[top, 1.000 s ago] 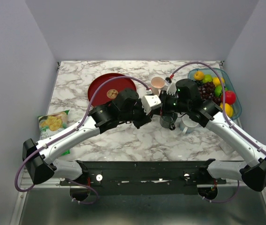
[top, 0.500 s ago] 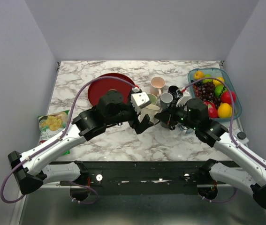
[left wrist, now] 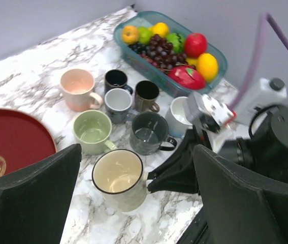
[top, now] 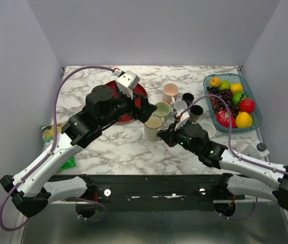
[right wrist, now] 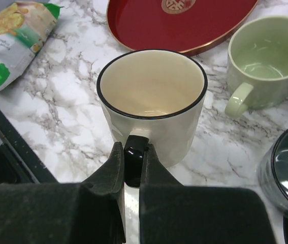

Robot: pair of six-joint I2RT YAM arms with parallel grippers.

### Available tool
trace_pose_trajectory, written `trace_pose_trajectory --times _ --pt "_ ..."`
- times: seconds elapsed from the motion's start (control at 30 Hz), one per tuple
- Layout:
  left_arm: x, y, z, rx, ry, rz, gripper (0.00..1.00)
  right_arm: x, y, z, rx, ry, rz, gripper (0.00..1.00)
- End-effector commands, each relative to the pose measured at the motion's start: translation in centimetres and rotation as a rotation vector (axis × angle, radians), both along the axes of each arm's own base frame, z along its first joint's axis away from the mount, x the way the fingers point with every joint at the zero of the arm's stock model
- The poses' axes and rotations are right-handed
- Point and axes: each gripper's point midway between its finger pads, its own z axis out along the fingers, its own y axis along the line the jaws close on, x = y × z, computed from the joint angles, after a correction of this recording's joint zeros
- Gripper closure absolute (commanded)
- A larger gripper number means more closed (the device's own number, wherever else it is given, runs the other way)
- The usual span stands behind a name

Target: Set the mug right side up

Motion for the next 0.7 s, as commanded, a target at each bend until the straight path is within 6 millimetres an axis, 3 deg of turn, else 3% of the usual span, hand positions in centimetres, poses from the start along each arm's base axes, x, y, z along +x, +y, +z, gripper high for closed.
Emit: trace_pose_trajectory --times 0.0,0.03,0.37,0.63,0.67 --pt "3.0 1.7 -2.1 -0.021 0.165 0.139 0.01 2.7 1.1 2.1 0.048 -0.16 -0.085 0.99" --pt "4.0 2.5 -2.5 -0.04 0.2 0.17 0.01 2.9 1.2 2.0 0.05 -0.169 -0.094 0.99" --pt "5.8 3.6 -4.7 -0.047 0.291 0.185 0.01 3.1 0.8 -3.2 -0.031 -0.118 -0.121 0.99" --pt "5.5 3.1 -5.0 -0.042 0.286 0.144 0.01 1.9 0.1 -8.2 -0.118 -0.044 -0.117 0.99" --pt "5.5 3.2 -5.0 -0.039 0.284 0.143 0.01 1.8 -0.1 -8.9 -0.132 -0.03 -0.121 0.96"
